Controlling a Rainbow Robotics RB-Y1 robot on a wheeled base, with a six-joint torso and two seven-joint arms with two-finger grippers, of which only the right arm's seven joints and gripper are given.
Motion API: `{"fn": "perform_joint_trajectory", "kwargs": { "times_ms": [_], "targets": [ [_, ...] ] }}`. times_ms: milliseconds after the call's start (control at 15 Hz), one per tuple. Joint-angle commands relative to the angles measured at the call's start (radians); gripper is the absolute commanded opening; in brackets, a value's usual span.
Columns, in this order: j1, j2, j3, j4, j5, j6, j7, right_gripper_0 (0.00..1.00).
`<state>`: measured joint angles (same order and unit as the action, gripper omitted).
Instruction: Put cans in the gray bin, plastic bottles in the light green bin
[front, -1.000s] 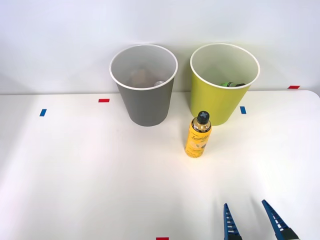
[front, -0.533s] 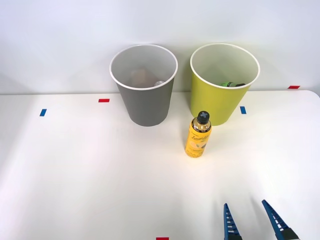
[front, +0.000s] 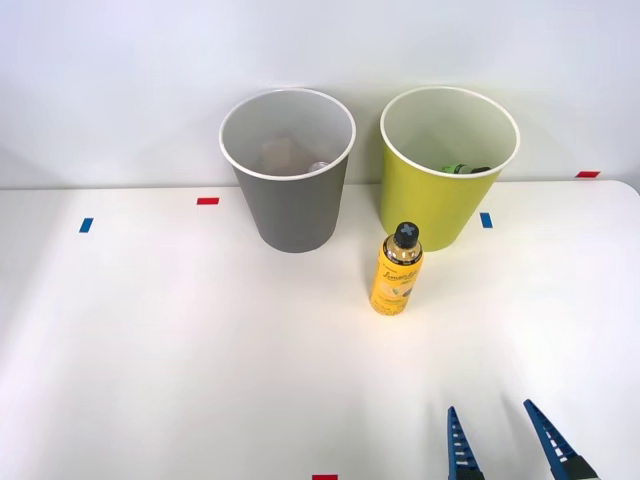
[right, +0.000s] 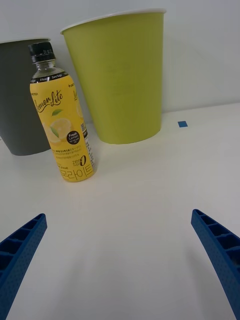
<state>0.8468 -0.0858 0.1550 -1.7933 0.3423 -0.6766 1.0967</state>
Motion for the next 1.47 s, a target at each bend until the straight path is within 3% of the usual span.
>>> {"fn": "perform_joint_trajectory", "kwargs": {
  "times_ms": [67, 1467],
  "targets": [
    [0.0, 0.0, 0.0, 0.0, 0.0, 0.0, 0.0, 1.0],
    [0.0, 0.0, 0.0, 0.0, 0.0, 0.0, 0.0, 1.0]
  ]
}}
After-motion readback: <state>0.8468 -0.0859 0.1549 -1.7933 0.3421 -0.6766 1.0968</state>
